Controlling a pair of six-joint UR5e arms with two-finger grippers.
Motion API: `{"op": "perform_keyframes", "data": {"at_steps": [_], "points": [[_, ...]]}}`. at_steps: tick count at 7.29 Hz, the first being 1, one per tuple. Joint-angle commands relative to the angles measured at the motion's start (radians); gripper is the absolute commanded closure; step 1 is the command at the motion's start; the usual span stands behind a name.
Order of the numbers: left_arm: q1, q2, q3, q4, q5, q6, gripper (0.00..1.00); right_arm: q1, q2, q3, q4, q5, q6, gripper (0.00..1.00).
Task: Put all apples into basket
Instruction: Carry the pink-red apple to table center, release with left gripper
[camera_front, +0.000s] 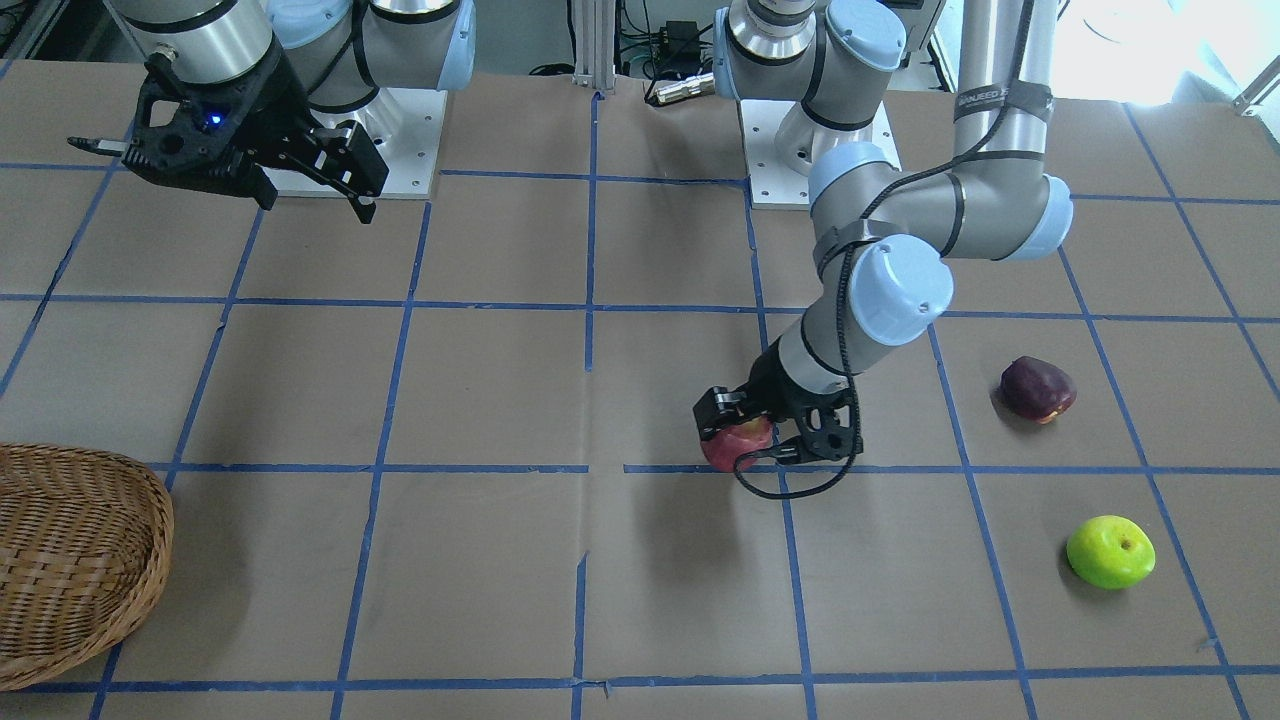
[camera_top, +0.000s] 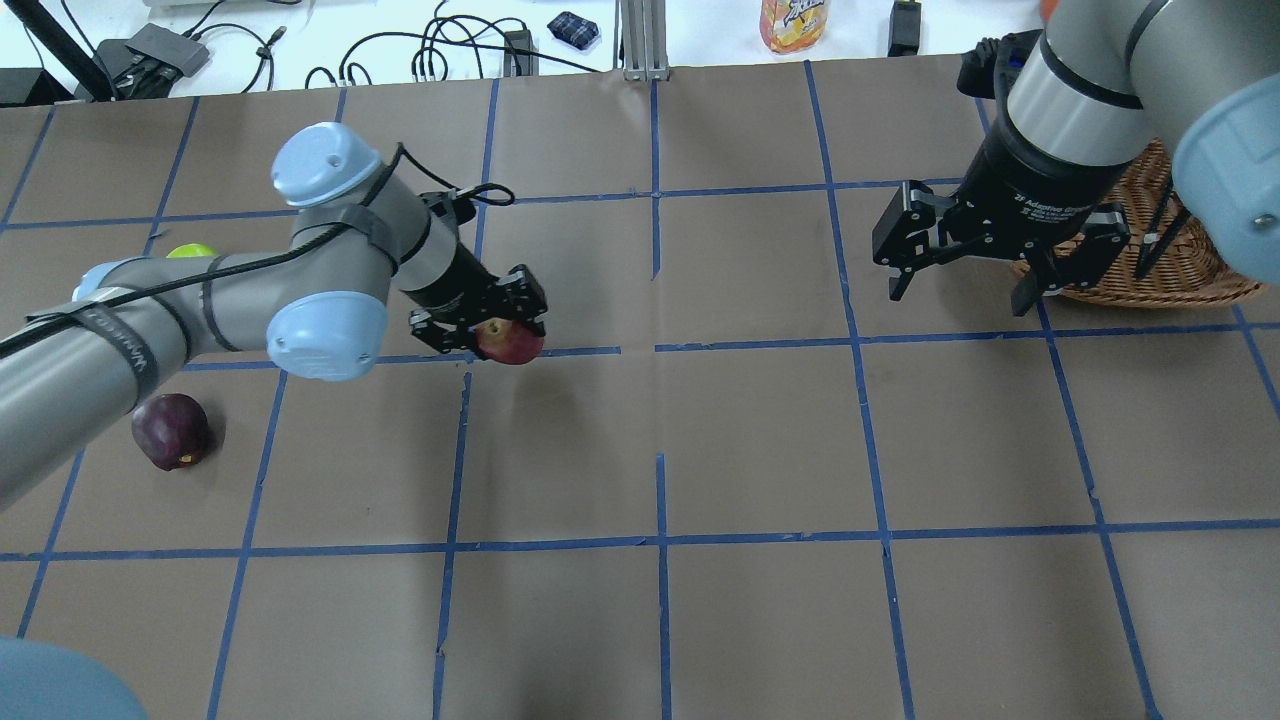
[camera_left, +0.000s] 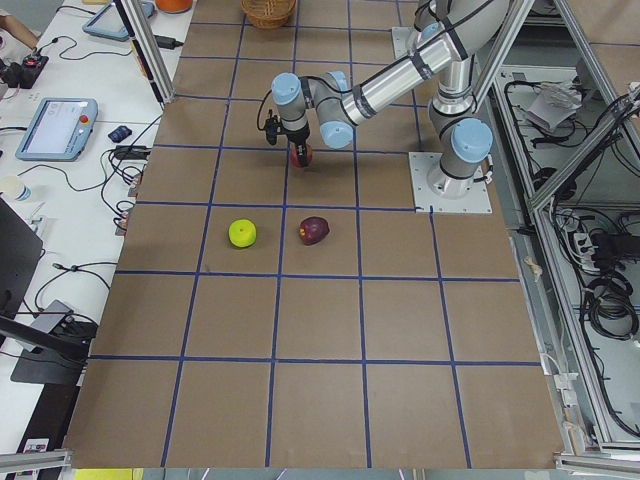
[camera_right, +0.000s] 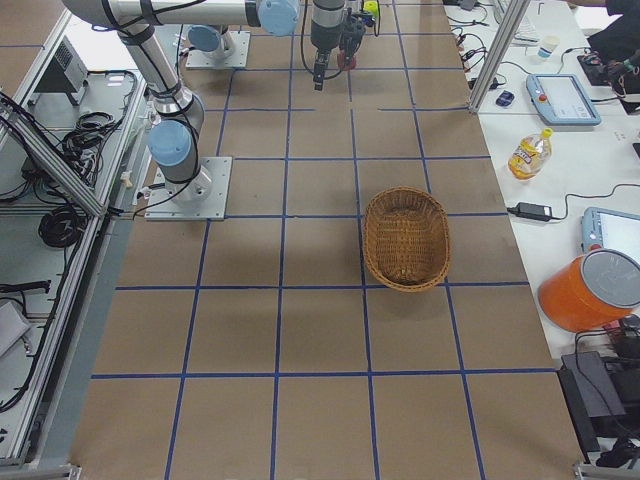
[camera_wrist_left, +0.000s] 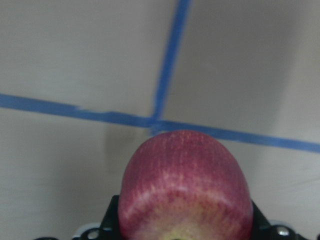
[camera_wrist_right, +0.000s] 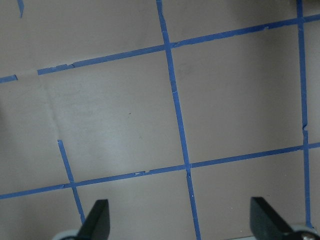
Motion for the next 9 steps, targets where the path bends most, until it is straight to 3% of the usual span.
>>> {"op": "perform_keyframes", "data": {"at_steps": [1, 2, 3, 4, 5, 7, 8, 9], "points": [[-0.156, -0.100, 0.127, 0.074, -0.015, -0.192, 1.00, -0.012, 0.004, -0.010, -0.005, -0.010, 0.003, 0.00], [-0.196, -0.142, 0.143, 0.077, -0.003, -0.203, 1.00, -0.019, 0.008, -0.006, -0.028, -0.009, -0.002, 0.00], [-0.228, -0.180, 0.151, 0.108, 0.029, -0.205, 0.85, -0.017, 0.011, -0.001, -0.059, -0.007, -0.002, 0.00], [-0.236, -0.206, 0.136, 0.210, 0.047, -0.204, 0.01, -0.017, 0.025, 0.002, -0.062, -0.012, -0.003, 0.00], [-0.235, -0.181, 0.138, 0.217, 0.187, -0.166, 0.00, -0.017, 0.054, -0.001, -0.070, -0.009, 0.001, 0.00], [-0.194, -0.120, 0.157, 0.170, 0.163, -0.147, 0.00, -0.016, 0.112, -0.006, -0.151, -0.010, 0.003, 0.00], [-0.084, -0.065, 0.154, 0.107, 0.146, -0.063, 0.00, -0.007, 0.155, -0.019, -0.180, -0.004, 0.024, 0.00], [0.046, -0.017, 0.146, 0.003, 0.128, 0.147, 0.00, 0.001, 0.190, -0.020, -0.250, 0.006, 0.058, 0.00]]}}
